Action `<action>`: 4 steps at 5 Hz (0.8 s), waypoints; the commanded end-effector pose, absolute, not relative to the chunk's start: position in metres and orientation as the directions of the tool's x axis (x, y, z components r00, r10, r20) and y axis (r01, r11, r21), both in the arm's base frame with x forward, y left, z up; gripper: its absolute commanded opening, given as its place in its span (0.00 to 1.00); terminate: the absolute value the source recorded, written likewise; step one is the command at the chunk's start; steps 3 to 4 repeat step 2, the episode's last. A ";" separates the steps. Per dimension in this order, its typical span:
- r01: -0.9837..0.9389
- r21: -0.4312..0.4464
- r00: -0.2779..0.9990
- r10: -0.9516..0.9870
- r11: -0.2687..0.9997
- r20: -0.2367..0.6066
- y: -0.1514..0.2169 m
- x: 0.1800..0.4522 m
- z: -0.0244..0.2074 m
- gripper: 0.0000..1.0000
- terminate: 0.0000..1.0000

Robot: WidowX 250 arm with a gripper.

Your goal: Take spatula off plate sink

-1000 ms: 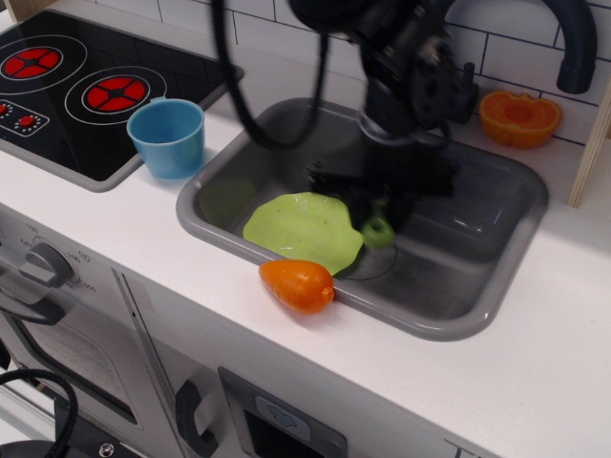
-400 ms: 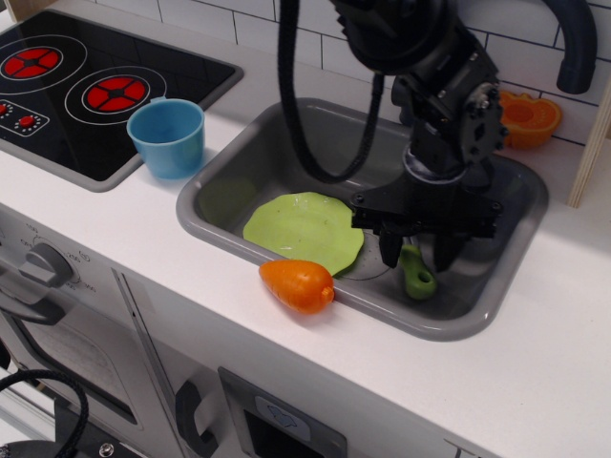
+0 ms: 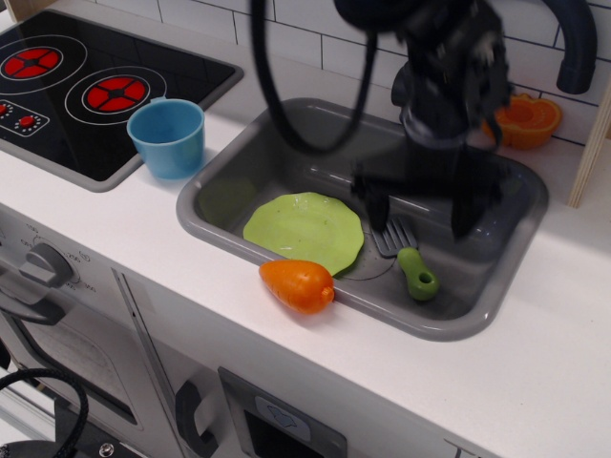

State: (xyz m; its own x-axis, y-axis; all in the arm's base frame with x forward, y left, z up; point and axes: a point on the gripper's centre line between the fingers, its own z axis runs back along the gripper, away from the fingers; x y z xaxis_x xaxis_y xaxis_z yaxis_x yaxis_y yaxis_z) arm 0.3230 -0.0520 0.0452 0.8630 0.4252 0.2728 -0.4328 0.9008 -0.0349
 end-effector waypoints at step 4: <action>-0.412 -0.078 0.840 0.411 0.908 0.355 -0.041 0.324 0.088 1.00 1.00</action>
